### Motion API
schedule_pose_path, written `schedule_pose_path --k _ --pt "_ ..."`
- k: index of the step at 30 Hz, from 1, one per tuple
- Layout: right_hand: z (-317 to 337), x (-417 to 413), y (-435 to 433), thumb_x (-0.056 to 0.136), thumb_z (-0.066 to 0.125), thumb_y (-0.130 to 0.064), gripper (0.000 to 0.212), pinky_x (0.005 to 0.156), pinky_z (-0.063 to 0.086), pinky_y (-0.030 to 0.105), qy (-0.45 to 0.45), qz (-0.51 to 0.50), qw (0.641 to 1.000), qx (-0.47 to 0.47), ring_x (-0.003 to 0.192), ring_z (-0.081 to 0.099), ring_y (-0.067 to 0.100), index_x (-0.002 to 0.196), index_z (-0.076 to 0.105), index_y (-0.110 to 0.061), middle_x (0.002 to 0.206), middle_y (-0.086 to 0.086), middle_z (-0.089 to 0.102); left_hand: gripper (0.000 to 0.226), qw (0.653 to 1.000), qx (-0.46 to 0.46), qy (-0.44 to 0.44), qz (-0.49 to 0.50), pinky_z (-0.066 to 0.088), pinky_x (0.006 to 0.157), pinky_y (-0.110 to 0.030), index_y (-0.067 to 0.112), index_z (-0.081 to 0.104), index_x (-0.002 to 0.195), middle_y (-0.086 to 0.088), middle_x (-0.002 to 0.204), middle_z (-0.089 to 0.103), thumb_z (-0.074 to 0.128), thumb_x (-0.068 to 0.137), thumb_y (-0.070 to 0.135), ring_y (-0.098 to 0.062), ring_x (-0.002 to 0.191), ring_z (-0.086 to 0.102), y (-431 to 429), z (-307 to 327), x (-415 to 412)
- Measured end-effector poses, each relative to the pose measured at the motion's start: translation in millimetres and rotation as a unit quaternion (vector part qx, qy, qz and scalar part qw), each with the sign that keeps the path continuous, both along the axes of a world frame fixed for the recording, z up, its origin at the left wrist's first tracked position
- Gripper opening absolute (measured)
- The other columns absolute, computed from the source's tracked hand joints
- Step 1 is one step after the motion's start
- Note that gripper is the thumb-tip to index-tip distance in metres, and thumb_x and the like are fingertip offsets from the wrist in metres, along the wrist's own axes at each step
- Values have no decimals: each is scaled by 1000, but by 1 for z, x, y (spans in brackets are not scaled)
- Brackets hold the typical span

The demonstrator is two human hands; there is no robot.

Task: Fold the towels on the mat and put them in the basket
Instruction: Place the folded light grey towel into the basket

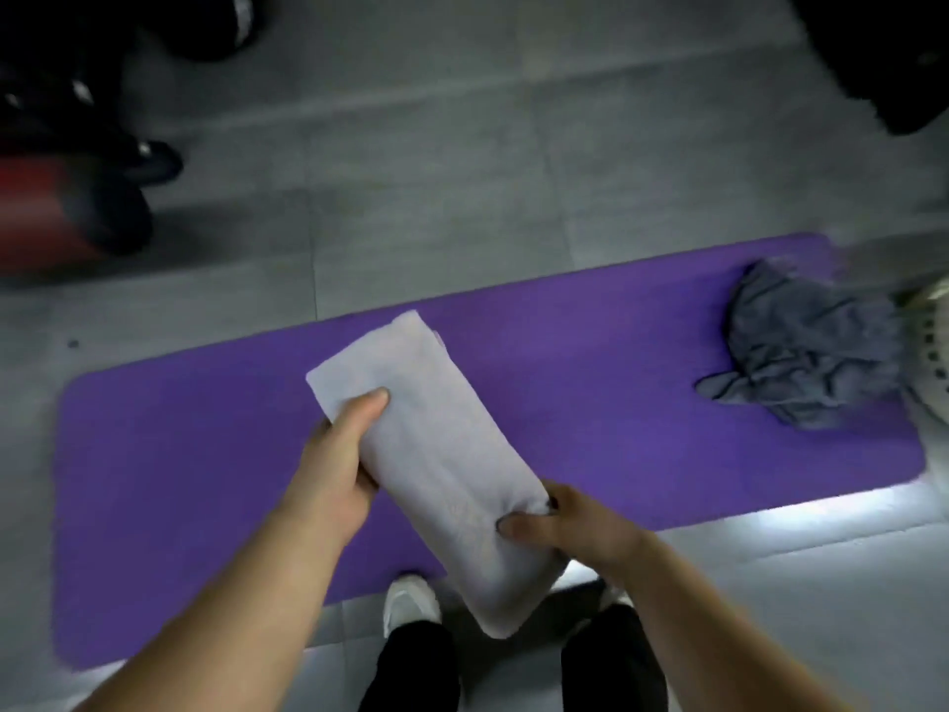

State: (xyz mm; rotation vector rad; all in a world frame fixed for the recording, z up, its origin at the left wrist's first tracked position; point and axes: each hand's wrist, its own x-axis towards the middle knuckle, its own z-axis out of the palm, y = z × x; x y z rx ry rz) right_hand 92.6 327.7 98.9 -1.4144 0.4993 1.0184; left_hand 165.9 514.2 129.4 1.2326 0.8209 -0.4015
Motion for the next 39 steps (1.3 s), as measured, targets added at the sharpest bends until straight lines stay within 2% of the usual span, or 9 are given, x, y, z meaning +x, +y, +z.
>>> schedule_pose_path --k 5,9,16,21,25,27,31,34,39 --pt "131 -38 -33 42 76 -40 67 78 55 31 -30 -149 988 9 86 67 17 103 64 -13 95 2 71 20 994 -22 -37 -96 50 60 -23 15 60 107 4 84 70 52 88 20 -8 76 65 -60 128 3" --pt "204 -81 -85 46 75 -33 58 68 53 22 -81 -262 962 6 76 68 9 100 61 -17 83 -8 72 35 981 -52 -68 -177 45 64 -26 12 55 120 1 94 65 52 88 24 -9 82 59 -149 196 -11" --pt "283 -183 -226 58 69 -29 40 84 52 31 -173 -410 893 -71 87 64 14 95 56 -23 95 -2 66 41 942 -107 -108 -301 53 69 -23 5 52 126 -11 116 62 50 90 25 -12 87 61 -342 266 -82" --pt "294 -251 -328 59 68 -32 49 65 49 16 -186 -438 876 -79 89 64 9 106 53 -26 100 -6 66 40 922 -142 -112 -344 50 75 -27 3 53 124 -13 116 63 53 89 23 -16 89 62 -460 281 -144" --pt "292 -268 -409 49 70 -48 75 86 52 26 -158 -406 898 -65 101 64 13 117 51 -22 111 -2 66 40 916 -143 -116 -357 54 60 -20 6 54 123 -11 115 63 54 88 23 -16 86 63 -539 269 -160" --pt "291 -267 -454 45 69 -53 75 93 50 33 -151 -407 898 -68 101 64 17 111 53 -22 109 -1 67 47 909 -145 -114 -375 52 62 -23 7 52 125 -11 117 63 59 84 28 -19 92 64 -585 261 -158" --pt "291 -254 -550 57 67 -50 66 66 51 12 -148 -429 886 -91 77 65 -5 113 50 -21 98 -11 65 77 903 -146 -70 -398 50 70 -30 9 51 126 -13 119 62 67 60 45 -24 105 62 -688 249 -142" --pt "293 -245 -618 70 67 -50 66 60 47 8 -147 -445 879 -89 70 63 -12 123 47 -16 100 -12 62 57 889 -155 -56 -427 49 70 -29 11 51 127 -12 121 61 61 78 39 -22 106 60 -762 248 -130" --pt "305 -219 -719 73 67 -44 58 57 48 9 -135 -486 861 -56 70 65 -8 120 46 -19 102 -9 62 29 876 -166 -44 -450 52 61 -23 11 58 115 -7 101 68 53 89 22 -13 80 66 -859 261 -122"
